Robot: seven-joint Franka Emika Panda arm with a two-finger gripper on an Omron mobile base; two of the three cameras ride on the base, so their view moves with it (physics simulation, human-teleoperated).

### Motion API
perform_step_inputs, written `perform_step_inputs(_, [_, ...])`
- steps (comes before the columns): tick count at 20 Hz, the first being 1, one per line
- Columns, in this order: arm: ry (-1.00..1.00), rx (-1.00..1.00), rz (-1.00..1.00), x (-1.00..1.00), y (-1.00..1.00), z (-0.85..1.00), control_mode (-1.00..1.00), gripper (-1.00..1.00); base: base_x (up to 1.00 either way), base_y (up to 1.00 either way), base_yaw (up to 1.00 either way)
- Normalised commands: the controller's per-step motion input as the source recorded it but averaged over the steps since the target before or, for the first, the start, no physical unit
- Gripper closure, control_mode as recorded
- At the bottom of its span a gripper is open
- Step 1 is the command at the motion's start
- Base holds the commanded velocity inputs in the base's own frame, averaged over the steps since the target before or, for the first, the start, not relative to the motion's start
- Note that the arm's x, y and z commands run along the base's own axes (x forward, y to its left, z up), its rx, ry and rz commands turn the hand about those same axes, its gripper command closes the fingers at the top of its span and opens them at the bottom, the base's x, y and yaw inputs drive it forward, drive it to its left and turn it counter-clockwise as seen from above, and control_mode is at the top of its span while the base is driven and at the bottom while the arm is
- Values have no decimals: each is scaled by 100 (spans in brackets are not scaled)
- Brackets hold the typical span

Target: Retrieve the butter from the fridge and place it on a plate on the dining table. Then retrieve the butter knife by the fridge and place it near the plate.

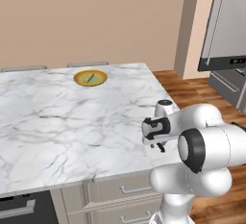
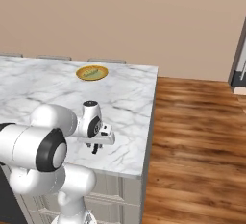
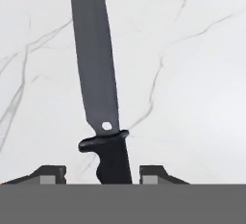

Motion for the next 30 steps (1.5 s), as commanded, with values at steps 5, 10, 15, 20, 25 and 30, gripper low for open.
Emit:
perform_step_inputs(5, [0, 0, 0, 0, 1, -8, -100, 100, 0, 0, 0])
perform_step_inputs(10, [0, 0, -1, 0, 0, 0, -100, 100, 0, 0, 0])
perform_step_inputs(15, [2, 0, -1, 0, 0, 24, -100, 100, 0, 0, 0])
perform_step_inputs(20, [14, 0, -6, -1, 0, 98, -100, 100, 0, 0, 0])
perform_step_inputs(25, [7, 0, -12, -49, -2, 100, -100, 100, 0, 0, 0])
perform_step_inputs(30, [1, 3, -6, -98, -2, 82, -100, 100, 0, 0, 0])
